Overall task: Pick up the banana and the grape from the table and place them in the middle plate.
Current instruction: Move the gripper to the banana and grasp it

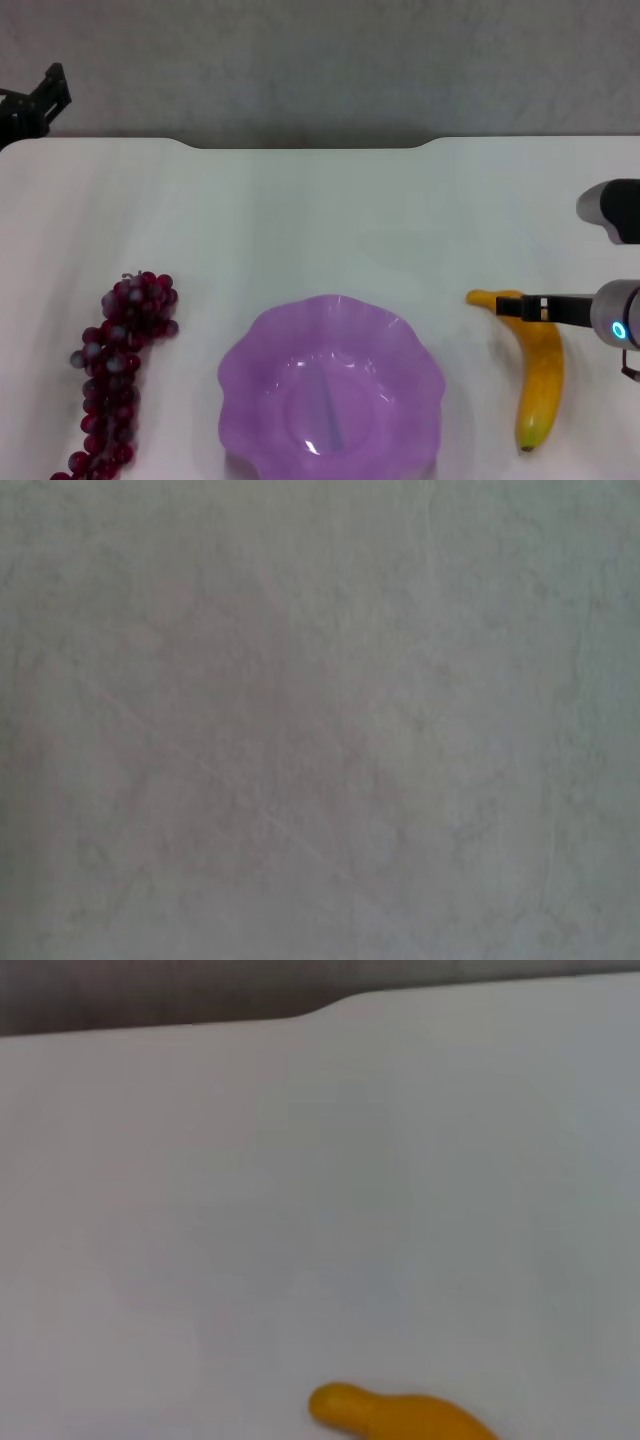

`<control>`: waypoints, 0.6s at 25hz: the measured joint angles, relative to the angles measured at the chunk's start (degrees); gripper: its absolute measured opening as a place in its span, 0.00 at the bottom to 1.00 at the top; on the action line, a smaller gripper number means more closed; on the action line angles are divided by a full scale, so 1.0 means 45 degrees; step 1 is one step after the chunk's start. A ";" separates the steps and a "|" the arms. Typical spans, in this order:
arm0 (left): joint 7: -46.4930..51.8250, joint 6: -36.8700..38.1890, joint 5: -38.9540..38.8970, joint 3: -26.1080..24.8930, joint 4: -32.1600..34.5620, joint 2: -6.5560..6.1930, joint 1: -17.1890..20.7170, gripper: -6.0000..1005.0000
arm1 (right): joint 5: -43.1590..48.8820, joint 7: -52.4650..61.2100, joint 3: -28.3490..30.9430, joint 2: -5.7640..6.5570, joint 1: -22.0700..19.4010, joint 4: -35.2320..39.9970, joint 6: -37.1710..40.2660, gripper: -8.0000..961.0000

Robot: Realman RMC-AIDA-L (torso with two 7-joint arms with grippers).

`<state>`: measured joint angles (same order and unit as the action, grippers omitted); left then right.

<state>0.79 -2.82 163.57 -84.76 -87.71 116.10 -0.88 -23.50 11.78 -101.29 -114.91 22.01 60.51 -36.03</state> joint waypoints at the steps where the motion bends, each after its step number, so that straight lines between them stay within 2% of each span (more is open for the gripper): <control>1: 0.0000 0.0000 0.0000 -0.0005 0.0000 0.0000 0.0000 0.75 | -0.0032 -0.0011 -0.0030 0.0000 0.0034 -0.0088 0.0041 0.77; 15: 0.0000 0.0010 0.0000 -0.0013 -0.0008 0.0000 0.0000 0.75 | -0.0631 -0.0023 -0.0446 -0.0014 0.0670 -0.1485 0.0355 0.75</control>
<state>0.79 -2.78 163.57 -84.82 -87.75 116.10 -0.88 -26.34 11.68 -103.29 -114.98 25.02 53.83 -34.44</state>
